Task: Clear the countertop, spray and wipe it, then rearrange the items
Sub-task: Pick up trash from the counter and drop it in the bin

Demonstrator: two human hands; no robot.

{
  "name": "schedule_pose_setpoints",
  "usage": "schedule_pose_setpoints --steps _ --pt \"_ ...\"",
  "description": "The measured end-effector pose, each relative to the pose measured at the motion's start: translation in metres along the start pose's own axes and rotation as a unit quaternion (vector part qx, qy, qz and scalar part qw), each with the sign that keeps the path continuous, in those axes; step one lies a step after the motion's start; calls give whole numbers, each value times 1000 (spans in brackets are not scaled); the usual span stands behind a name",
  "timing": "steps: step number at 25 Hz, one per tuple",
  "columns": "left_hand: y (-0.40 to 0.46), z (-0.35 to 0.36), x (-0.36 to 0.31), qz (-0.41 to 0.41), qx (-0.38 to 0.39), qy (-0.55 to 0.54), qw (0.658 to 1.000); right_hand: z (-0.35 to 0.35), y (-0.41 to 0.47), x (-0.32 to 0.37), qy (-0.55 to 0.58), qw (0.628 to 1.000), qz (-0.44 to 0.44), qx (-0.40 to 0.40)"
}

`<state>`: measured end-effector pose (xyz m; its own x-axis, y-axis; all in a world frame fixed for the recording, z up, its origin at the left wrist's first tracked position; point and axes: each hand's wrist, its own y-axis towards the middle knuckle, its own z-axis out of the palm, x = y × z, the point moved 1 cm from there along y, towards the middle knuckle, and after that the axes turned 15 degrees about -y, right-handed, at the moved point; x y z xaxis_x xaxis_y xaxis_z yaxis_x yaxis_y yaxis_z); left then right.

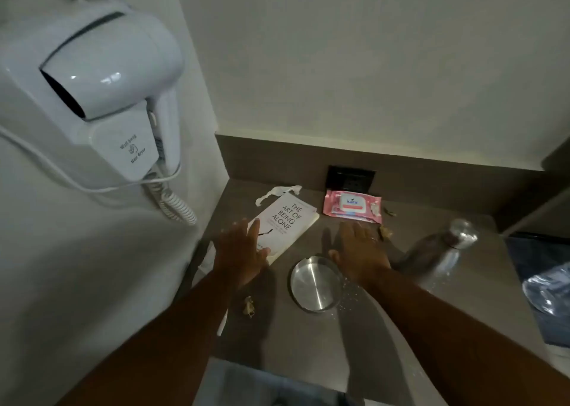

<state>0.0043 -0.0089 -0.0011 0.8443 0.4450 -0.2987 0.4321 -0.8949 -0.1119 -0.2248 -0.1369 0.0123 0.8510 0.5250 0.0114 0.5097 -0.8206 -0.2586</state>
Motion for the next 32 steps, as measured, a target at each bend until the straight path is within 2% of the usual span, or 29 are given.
schedule_pose_setpoints --steps 2,5,10,13,16,18,20,23,26,30,32 --pt "7 3 11 -37 -13 -27 999 0 31 11 25 999 -41 -2" --pt "1 10 36 -139 -22 -52 989 -10 99 41 55 992 -111 -4" --pt "-31 25 63 -249 -7 -88 965 -18 190 101 1 986 -163 24" --pt "-34 33 70 -273 -5 -100 957 -9 224 124 -61 982 -177 37" --pt "-31 37 76 -279 -26 -114 953 1 242 140 -136 973 -183 22" --pt "-36 36 79 -286 -44 -163 943 3 243 144 -149 967 -207 -15" --pt "-43 29 79 -280 -100 -207 932 -3 240 143 -128 964 -221 -74" --pt "-32 20 74 -223 -172 -219 934 -15 231 138 -54 968 -203 -134" --pt "-8 26 64 -148 -97 -238 955 -17 215 127 -15 973 -185 -135" --pt "2 49 69 -115 27 -119 986 -13 187 106 -41 983 -156 -93" --pt "6 47 73 -116 35 -84 989 -16 173 101 -25 986 -143 -77"
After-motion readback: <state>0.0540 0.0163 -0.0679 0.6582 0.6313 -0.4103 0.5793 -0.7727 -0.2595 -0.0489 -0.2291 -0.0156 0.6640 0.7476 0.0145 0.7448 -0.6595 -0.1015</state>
